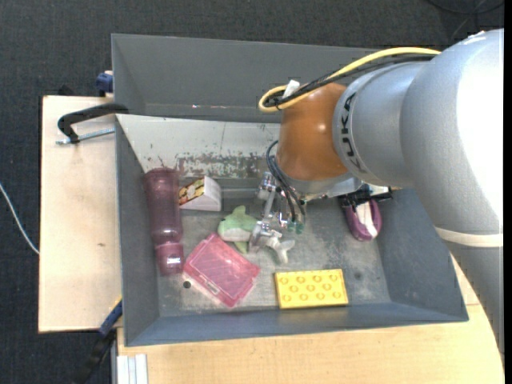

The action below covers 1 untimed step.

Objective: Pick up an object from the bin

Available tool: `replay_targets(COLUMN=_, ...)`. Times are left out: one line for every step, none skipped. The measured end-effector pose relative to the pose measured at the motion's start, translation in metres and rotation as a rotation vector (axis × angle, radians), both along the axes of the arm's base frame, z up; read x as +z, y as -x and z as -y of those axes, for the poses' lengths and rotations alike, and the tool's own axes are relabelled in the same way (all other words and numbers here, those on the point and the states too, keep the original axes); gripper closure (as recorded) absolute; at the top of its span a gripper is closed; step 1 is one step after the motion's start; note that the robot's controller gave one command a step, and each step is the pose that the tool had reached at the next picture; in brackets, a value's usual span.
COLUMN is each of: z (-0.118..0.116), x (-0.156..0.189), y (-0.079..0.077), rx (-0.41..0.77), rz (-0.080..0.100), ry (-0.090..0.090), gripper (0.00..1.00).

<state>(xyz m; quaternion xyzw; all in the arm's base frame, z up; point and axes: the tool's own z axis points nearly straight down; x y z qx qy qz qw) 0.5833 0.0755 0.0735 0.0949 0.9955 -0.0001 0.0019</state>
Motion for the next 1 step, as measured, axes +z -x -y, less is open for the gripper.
replay_targets(z=-0.0252, x=0.0026, y=-0.0019, rx=0.217, rz=0.004, ry=0.001, gripper=1.0)
